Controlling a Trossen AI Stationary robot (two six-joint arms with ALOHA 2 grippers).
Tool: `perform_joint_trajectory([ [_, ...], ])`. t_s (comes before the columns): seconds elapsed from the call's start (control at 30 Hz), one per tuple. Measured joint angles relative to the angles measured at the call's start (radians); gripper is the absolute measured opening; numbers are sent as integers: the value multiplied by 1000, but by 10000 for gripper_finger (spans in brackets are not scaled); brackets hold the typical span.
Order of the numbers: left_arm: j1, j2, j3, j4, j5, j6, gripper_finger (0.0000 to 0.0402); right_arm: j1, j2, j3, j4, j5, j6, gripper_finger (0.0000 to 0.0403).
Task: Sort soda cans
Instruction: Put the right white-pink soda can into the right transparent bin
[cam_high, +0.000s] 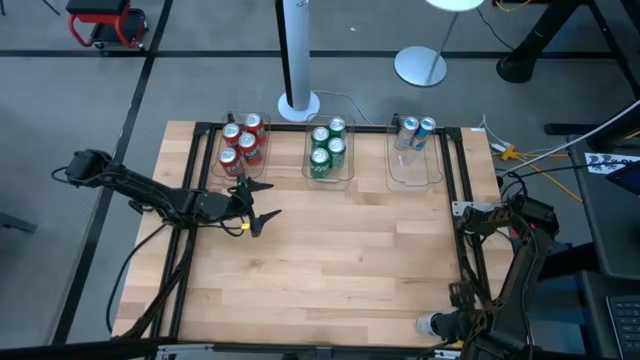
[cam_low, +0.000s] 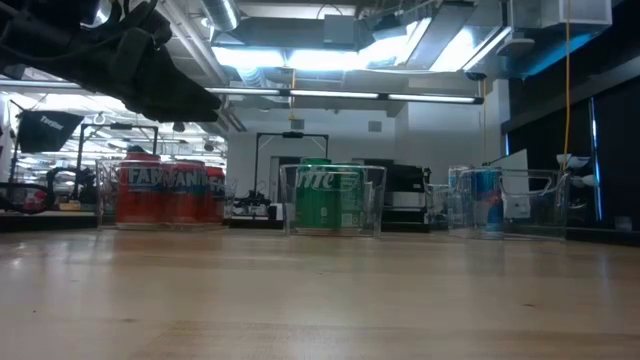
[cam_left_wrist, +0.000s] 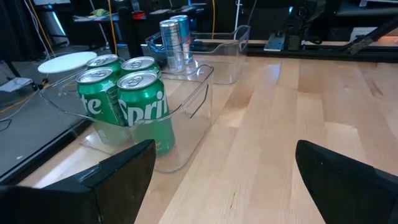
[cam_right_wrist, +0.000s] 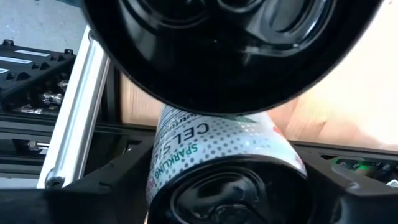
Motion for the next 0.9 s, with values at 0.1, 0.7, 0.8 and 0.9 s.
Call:
perform_joint_trajectory([
  [0.1,0,0,0,0,0,0,375,0,-1,0,-3,-1,0,262],
  [0.7,0,0,0,0,0,0,375,-1,-112,0,-205,-26,0,249],
  [0.8,0,0,0,0,0,0,375,-12,-150,0,-200,8,0,249],
  [0.9,0,0,0,0,0,0,375,-17,-194,0,-202,107,7,249],
])
